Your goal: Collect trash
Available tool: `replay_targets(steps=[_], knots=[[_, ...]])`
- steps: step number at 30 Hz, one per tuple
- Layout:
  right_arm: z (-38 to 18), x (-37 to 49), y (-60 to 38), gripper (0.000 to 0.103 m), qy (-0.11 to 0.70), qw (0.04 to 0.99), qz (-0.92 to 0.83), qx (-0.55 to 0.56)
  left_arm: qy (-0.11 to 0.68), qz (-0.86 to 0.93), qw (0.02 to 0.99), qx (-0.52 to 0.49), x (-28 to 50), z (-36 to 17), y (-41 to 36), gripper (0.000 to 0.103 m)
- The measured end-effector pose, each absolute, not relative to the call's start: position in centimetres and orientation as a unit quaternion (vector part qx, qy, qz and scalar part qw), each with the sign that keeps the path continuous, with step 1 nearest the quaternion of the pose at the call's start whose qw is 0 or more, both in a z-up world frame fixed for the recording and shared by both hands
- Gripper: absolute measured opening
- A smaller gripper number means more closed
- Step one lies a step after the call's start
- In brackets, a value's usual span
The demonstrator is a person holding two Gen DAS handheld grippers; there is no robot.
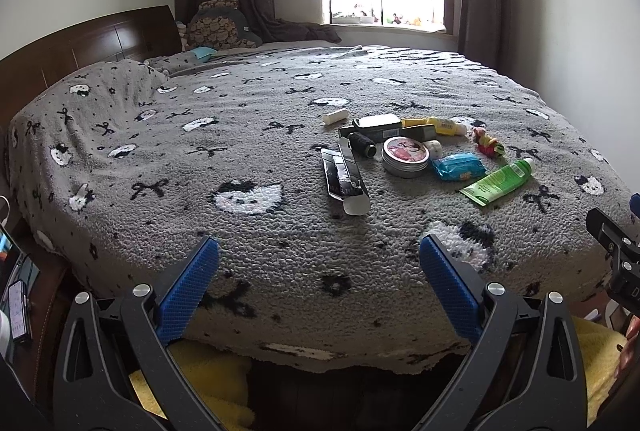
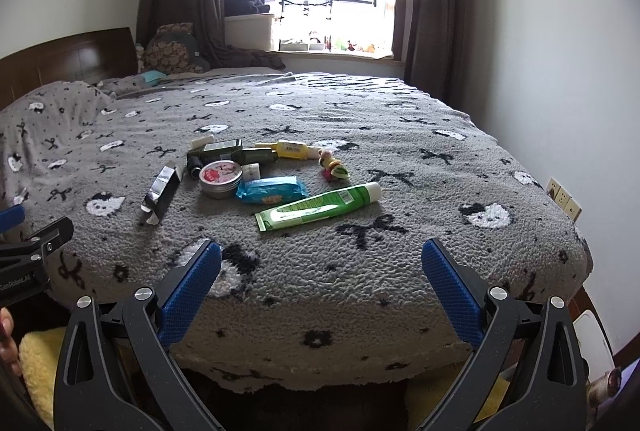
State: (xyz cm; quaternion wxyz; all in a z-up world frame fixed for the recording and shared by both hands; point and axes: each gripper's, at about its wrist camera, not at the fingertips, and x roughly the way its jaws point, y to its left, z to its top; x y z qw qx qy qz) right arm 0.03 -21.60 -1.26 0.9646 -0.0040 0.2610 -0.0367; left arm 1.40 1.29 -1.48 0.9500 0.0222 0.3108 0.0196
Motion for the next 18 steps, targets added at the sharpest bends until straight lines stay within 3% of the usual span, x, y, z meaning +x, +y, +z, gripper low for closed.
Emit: replay_targets(steps=[18], knots=[[-5.7,5.5,-24.0,0.098,0.326,0.943,-0.055,0.028,0.353,-0.012,0.935,0.021,7.8,-5.7,1.6,0.094]])
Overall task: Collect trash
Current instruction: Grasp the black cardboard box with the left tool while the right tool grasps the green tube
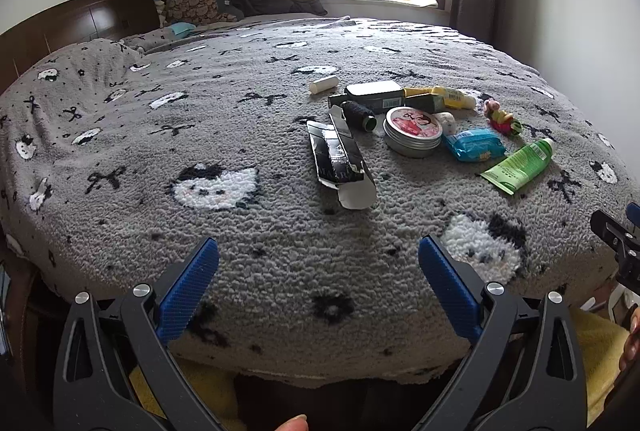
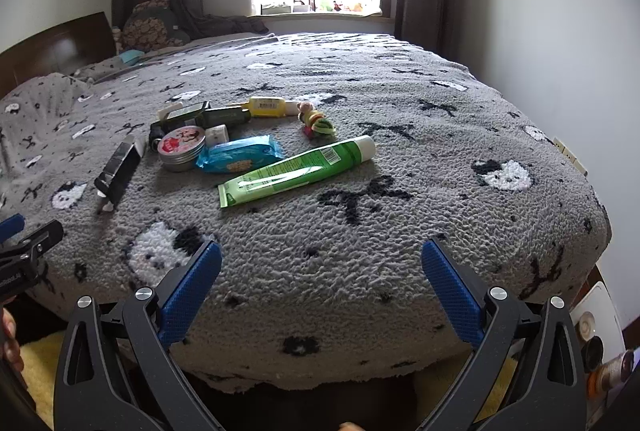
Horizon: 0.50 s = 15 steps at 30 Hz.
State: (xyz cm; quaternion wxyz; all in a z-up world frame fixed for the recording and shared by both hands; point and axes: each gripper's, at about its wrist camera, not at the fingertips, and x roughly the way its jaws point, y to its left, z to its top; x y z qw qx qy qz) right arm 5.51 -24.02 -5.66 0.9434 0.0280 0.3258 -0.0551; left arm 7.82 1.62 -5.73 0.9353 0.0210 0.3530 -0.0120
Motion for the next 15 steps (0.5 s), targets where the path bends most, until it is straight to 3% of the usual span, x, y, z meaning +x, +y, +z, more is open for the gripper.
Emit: replay_targets(steps=[2,15], knots=[[-6.1,6.7,-24.3,0.093,0.331,0.941,-0.064,0.029,0.357,-0.018,0.934,0.021,9.0,-5.9,1.4,0.094],[-8.6,15.4,-26.5,0.089,0.391,0.914,-0.060,0.093,0.385,-0.015,0.922,0.036,17.2,-7.0,-0.2,0.094]])
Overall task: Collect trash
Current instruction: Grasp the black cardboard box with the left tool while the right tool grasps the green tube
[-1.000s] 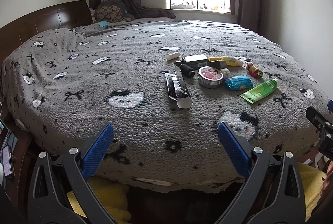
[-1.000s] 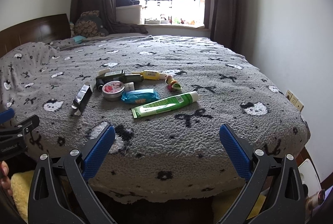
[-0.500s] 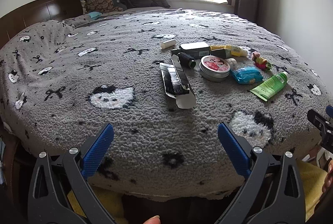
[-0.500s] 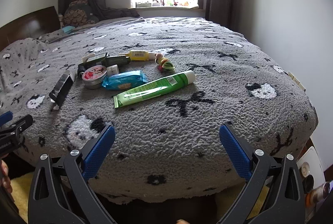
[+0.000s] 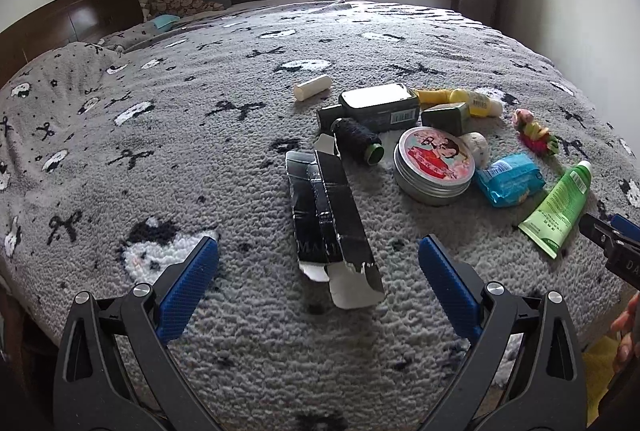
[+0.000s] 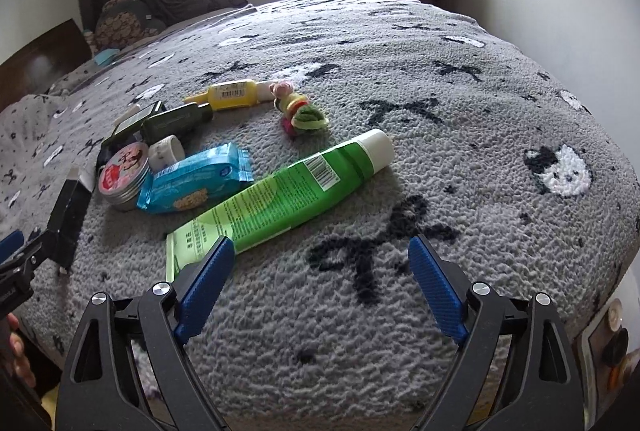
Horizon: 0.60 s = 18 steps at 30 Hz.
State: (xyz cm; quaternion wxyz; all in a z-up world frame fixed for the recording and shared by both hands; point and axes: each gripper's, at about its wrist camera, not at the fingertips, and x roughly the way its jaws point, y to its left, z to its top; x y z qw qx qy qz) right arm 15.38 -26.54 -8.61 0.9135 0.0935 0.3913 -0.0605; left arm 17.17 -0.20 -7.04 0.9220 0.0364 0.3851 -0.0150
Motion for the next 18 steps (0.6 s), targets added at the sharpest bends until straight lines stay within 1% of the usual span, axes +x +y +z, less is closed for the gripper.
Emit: replay_targets(steps=[3,8,13,16,18], knots=[[-9.0,17.2,-26.9,0.088,0.401,0.907,-0.059,0.116,0.391,-0.014,0.919,0.040,18.4,-7.4,-0.5,0.094],[-9.5,19.7,-27.4,0.085,0.414,0.895,-0.065,0.156,0.407,-0.009,0.913,0.039,20.1,-8.3,-0.2,0.091],[-10.0,22.4,-27.3,0.079,0.426,0.889,-0.080,0.148,0.422,-0.010,0.906,0.036,21.7,-9.2,0.1,0.085],[-10.3,23.2,-27.3,0.078,0.428,0.890,-0.087,0.131,0.431,-0.010,0.902,0.032,22.6,-9.8,0.4,0.082],[-10.4,22.9,-27.8,0.076,0.425,0.890,-0.083,0.140,0.435,-0.009,0.900,0.027,23.1,-10.2,0.8,0.081]])
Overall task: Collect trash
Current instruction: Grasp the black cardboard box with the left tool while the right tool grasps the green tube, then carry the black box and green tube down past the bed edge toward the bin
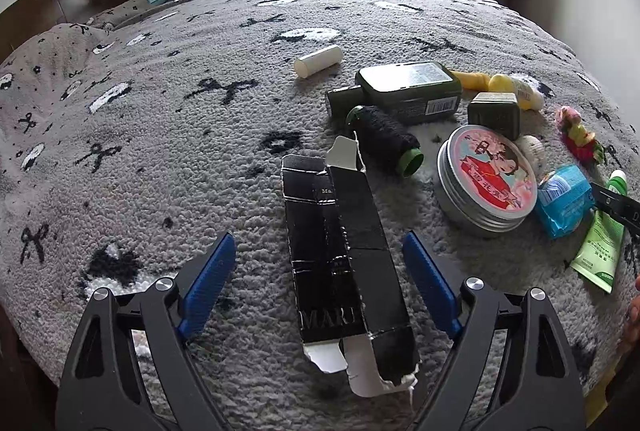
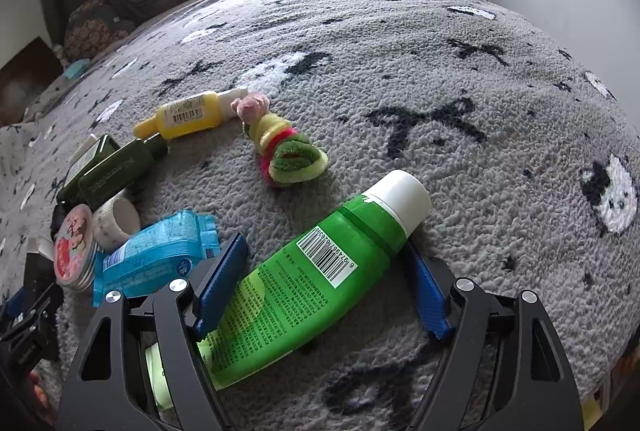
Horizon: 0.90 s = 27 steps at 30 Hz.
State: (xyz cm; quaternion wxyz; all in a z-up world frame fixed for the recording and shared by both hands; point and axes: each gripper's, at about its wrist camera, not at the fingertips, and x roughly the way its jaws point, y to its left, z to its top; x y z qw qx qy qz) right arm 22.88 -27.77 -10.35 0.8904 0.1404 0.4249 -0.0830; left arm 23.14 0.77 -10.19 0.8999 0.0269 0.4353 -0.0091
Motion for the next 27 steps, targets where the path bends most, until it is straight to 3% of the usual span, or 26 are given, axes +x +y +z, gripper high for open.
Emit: replay_targets(steps=[4,7,9,10,11,14,27], knots=[[-10.3,21.7,-28.0,0.069,0.420,0.893,-0.083,0.139,0.436,-0.019,0.899,0.023,23.4,-10.5,0.9,0.077],[-10.1,20.8,-28.0,0.061,0.415,0.896,-0.081,0.137,0.435,-0.028,0.900,0.018,23.3,-10.5,0.8,0.067],[-10.0,20.5,-27.8,0.054,0.412,0.898,-0.077,0.134,0.435,-0.036,0.900,0.014,23.1,-10.4,0.8,0.055],[-10.0,20.4,-27.7,0.037,0.411,0.899,-0.072,0.135,0.433,-0.037,0.901,0.015,23.0,-10.3,0.7,0.052],[-9.8,20.2,-27.7,0.030,0.408,0.900,-0.067,0.141,0.432,-0.040,0.901,0.012,22.8,-10.2,0.6,0.044],[-9.4,20.0,-27.4,0.011,0.407,0.901,-0.048,0.140,0.430,-0.047,0.902,0.010,22.4,-9.8,0.5,0.042],[-7.4,15.7,-26.0,0.010,0.382,0.917,-0.001,0.114,0.404,-0.090,0.910,0.013,17.3,-7.6,-1.0,0.038]])
